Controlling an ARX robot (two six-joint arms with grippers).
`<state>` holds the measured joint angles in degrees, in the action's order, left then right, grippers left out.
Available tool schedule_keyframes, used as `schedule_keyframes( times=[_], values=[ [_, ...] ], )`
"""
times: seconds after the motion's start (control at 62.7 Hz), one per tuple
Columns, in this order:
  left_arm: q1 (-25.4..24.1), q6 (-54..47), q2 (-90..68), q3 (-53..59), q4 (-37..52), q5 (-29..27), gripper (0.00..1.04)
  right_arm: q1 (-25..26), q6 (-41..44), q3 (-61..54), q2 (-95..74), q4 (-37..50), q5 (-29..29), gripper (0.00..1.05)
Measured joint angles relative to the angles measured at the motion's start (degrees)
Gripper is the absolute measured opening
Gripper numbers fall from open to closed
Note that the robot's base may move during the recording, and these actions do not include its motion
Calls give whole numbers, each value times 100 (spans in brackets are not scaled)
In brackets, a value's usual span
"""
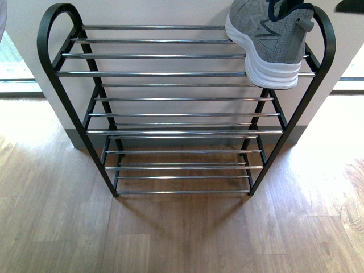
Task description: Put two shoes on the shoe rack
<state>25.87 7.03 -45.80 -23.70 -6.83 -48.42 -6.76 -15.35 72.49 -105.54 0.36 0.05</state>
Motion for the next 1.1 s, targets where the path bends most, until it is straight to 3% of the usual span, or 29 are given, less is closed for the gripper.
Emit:
schedule_keyframes(
  times=[0.144,0.223,0.319,0.399,0.447,0.766,1.101],
  values=[
    [0,0,0,0,0,0,1,466,551,-680,918,431,151,96],
    [0,2,0,0,0,0,1,741,1233,-1252,1408,1167,197,95],
    [0,0,0,0,0,-4,1,807,1375,-2144,1816,2953,116,82],
    [2,2,0,0,0,31,1,697,1443,-3141,2201,4256,-15,63],
    [2,2,0,0,0,13,1,667,1480,-3659,2420,4522,-31,51],
    [2,2,0,0,0,24,1,680,1517,-5141,3429,4931,-11,1],
    [2,0,0,0,0,-2,1,682,1519,-6172,4542,4854,-9,1]
  ],
)
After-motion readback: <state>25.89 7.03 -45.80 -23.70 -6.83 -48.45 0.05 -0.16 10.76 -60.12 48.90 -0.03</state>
